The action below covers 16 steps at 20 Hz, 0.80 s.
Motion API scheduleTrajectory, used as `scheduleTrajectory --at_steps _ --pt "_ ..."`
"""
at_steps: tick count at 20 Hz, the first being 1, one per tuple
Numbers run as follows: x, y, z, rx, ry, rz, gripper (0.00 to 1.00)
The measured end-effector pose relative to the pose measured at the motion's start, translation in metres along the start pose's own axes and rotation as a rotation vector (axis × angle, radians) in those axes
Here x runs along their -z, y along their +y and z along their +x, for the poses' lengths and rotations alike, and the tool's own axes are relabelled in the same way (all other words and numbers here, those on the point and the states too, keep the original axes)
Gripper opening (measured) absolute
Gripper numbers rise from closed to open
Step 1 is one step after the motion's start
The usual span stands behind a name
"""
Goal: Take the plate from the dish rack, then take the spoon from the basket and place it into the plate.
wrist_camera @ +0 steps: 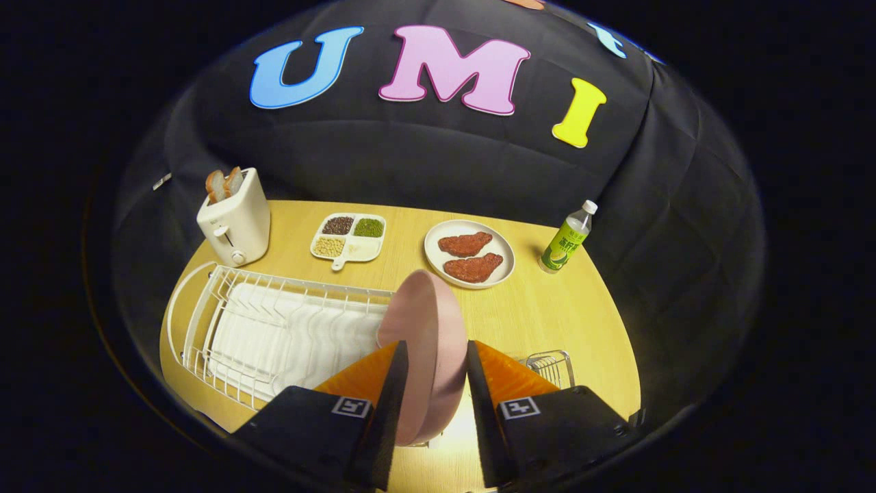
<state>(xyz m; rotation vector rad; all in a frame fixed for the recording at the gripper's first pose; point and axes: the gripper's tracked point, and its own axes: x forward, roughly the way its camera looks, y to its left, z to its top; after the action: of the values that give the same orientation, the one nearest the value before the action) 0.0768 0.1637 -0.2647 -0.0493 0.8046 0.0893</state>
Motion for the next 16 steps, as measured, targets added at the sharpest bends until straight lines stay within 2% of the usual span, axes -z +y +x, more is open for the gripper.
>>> scheduleTrajectory --at_steps 2,3,4,6,8,16 --pt "-0.003 -0.008 0.002 0.066 0.0 0.018 0.31" --pt "-0.004 -0.01 0.002 0.099 0.005 0.02 0.29" --pt "-0.004 -0.011 0.002 0.133 0.018 -0.001 0.22" --pt "-0.015 -0.017 0.001 0.201 -0.007 -0.084 0.16" --pt "-0.026 -0.013 -0.003 0.217 -0.014 -0.137 0.13" --pt "-0.042 -0.007 -0.003 0.241 -0.016 -0.275 0.13"
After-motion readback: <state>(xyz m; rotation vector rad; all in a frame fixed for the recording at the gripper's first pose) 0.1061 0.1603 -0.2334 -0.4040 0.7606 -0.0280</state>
